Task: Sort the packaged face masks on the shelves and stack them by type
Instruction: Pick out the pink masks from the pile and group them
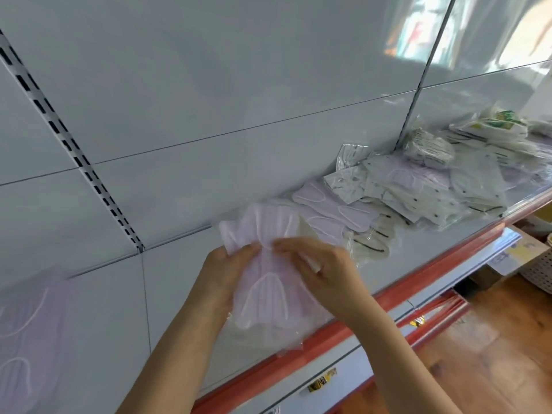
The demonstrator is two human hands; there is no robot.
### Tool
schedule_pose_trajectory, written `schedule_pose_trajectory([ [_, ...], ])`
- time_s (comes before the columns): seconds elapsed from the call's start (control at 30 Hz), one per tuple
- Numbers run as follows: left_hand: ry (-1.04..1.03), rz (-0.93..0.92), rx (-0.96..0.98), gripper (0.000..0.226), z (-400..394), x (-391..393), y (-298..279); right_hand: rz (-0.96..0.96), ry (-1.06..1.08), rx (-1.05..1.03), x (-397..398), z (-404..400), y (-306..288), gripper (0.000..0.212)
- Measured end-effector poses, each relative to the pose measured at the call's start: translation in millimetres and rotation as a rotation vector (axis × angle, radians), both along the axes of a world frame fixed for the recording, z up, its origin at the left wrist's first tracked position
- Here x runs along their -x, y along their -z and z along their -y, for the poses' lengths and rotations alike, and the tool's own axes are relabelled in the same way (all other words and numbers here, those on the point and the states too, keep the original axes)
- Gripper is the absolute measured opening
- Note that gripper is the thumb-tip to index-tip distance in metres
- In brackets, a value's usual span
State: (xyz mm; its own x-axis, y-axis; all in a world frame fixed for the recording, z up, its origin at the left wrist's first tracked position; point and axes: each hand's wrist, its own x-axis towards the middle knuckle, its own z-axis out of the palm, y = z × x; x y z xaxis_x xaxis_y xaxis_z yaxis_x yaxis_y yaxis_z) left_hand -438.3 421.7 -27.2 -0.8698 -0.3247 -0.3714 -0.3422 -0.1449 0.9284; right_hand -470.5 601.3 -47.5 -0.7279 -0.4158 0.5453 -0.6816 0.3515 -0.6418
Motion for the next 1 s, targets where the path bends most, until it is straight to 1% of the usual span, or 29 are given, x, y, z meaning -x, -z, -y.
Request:
schedule_pose_trajectory([
  [0.03,-0.049,0.014,-0.014,0.022,4,-1,2,0.037,0.152,0.018,9,-8,0,0.023],
  [0.07,-0.083,0.028,-0.019,0.022,7,-2,2,0.09,0.32,-0.028,23,-18,-1,0.025],
  [0.1,-0.098,0.032,-0.016,0.023,10,-2,3,0.178,0.466,-0.138,39,-30,-1,0.032],
  [0.13,-0.11,0.033,-0.016,0.022,12,-3,3,0.292,0.564,-0.276,54,-40,0,0.042],
  [0.17,-0.119,0.025,-0.016,0.02,12,-4,3,0.392,0.614,-0.382,67,-48,4,0.047],
  [0.2,-0.119,0.018,-0.012,0.017,11,-4,3,0.447,0.642,-0.428,76,-53,7,0.043],
  [0.23,-0.122,0.011,-0.003,0.015,9,-4,3,0.458,0.674,-0.429,80,-55,9,0.036],
  [0.33,-0.129,0.003,0.006,0.012,6,-6,3,0.39,0.778,-0.438,76,-50,9,0.018],
  [0.4,-0.144,-0.008,-0.002,0.01,5,-7,3,0.356,0.806,-0.357,65,-45,4,0.02],
  [0.47,-0.158,-0.043,0.008,0.009,4,-8,6,0.316,0.833,-0.205,48,-39,-3,0.022],
  [0.53,-0.169,-0.086,-0.018,0.016,-1,-8,4,0.152,0.789,-0.102,21,-23,-9,0.018],
  [0.57,-0.164,-0.112,-0.063,0.022,-4,-7,3,0.048,0.73,-0.089,4,-11,-11,0.015],
  [0.63,-0.124,-0.145,-0.142,0.036,-12,-6,-1,-0.068,0.556,-0.141,-25,16,-8,0.017],
  [0.67,-0.105,-0.145,-0.138,0.044,-15,-6,-3,-0.111,0.44,-0.195,-34,26,-4,0.019],
  [0.7,-0.088,-0.143,-0.092,0.047,-16,-5,-2,-0.136,0.315,-0.239,-41,33,0,0.023],
  [0.73,-0.092,-0.14,-0.019,0.041,-15,-5,-1,-0.123,0.202,-0.256,-44,35,1,0.031],
  [0.77,-0.112,-0.137,0.041,0.031,-12,-5,2,-0.073,0.129,-0.231,-43,31,0,0.04],
  [0.8,-0.139,-0.121,0.054,0.022,-8,-7,4,-0.013,0.124,-0.171,-40,25,-5,0.046],
  [0.83,-0.157,-0.096,0.036,0.018,-3,-9,7,0.022,0.185,-0.104,-32,17,-8,0.045],
  [0.87,-0.157,-0.078,0.003,0.016,1,-12,8,0.037,0.3,-0.06,-18,8,-9,0.039],
  [0.9,-0.148,-0.075,-0.024,0.013,5,-13,8,0.064,0.428,-0.061,0,-3,-7,0.033],
  [0.93,-0.134,-0.076,-0.047,0.012,6,-15,7,0.111,0.531,-0.123,19,-12,-6,0.033],
  [1.0,-0.118,-0.074,-0.081,0.011,7,-18,5,0.294,0.619,-0.367,51,-28,4,0.042],
])
